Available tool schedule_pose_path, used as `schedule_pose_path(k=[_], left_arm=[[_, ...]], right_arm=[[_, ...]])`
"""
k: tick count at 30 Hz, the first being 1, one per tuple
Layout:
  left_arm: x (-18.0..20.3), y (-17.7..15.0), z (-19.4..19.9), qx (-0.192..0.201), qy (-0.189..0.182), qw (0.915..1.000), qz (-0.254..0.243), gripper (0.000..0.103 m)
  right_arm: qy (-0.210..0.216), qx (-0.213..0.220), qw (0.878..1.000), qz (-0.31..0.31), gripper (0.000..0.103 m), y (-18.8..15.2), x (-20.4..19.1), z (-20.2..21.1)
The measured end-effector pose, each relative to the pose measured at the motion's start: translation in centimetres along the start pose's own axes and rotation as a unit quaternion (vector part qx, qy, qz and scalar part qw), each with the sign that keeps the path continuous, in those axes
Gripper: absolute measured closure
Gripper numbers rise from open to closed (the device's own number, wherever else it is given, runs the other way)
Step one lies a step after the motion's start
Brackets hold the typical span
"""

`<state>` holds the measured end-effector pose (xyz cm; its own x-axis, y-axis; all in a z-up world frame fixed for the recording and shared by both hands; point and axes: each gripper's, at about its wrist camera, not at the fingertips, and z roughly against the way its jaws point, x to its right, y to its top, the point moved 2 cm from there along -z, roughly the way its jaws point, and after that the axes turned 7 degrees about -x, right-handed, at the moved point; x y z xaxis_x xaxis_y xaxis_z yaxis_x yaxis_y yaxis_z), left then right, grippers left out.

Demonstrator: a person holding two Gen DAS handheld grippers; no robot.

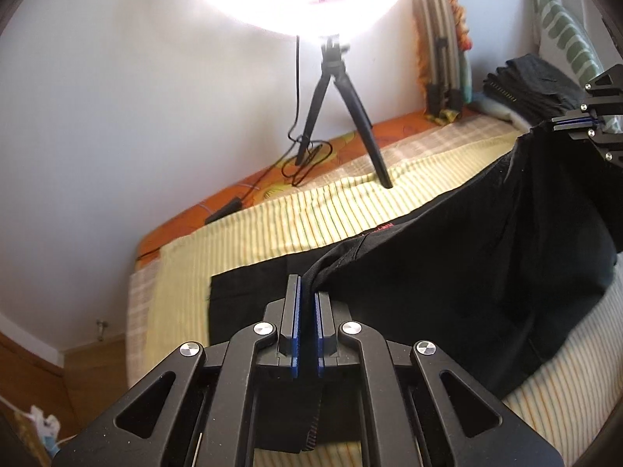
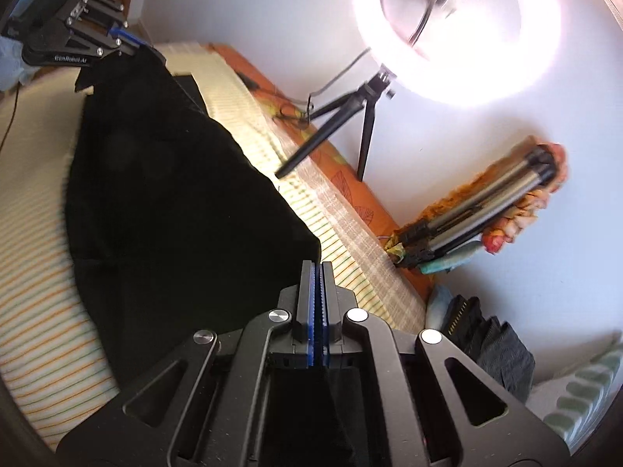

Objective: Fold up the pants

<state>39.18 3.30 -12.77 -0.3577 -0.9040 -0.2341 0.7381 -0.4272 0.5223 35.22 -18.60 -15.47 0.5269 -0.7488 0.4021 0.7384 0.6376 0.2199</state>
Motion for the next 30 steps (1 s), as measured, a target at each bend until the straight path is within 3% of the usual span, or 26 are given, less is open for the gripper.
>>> schedule_pose_path(k=[6,9,11,14,17,20,24,27,30], left_arm=[[-0.4,0.9,-4.8,-0.03,-0.002,0.9996,-0.004,0.097],[-1.0,1.3,-6.3,-0.041,-0.011,0.9991,0.005,0.09],[-1.7,1.7,-7.0,-0.047,-0.013,0.9987,0.016,0.076],[-3.6,2.0,-6.7,-0.04,-0.019,0.998,0.046,0.063],[-6.4,1.8,-5.1,-0.025,-0.01,0.9964,0.08,0.062],[-10.4,0.2,-2.6,-0.014,-0.002,0.9913,0.131,0.062],[-14.2,-4.1,-0.4,-0.021,-0.022,0.9798,0.197,0.062],[-14.7,-7.4,-0.2,-0.046,-0.047,0.973,0.221,0.062],[-13.7,-9.7,-1.7,-0.083,-0.039,0.9725,0.214,0.062]], right_arm=[[0.01,-0.029,0.999,0.013,0.101,0.9,0.3,-6.1],[0.015,-0.042,0.999,0.015,0.101,1.1,0.3,-8.8],[0.014,-0.052,0.998,0.018,0.101,1.2,0.2,-10.1],[0.017,-0.061,0.998,0.015,0.101,1.1,0.6,-11.7],[0.018,-0.069,0.997,0.013,0.101,0.9,1.0,-12.8],[0.027,-0.074,0.997,0.011,0.101,0.8,1.0,-13.3],[0.027,-0.076,0.997,0.013,0.101,0.7,0.6,-13.8],[0.031,-0.07,0.997,0.007,0.101,1.0,0.4,-13.5],[0.03,-0.055,0.998,0.003,0.101,2.0,0.3,-12.4]])
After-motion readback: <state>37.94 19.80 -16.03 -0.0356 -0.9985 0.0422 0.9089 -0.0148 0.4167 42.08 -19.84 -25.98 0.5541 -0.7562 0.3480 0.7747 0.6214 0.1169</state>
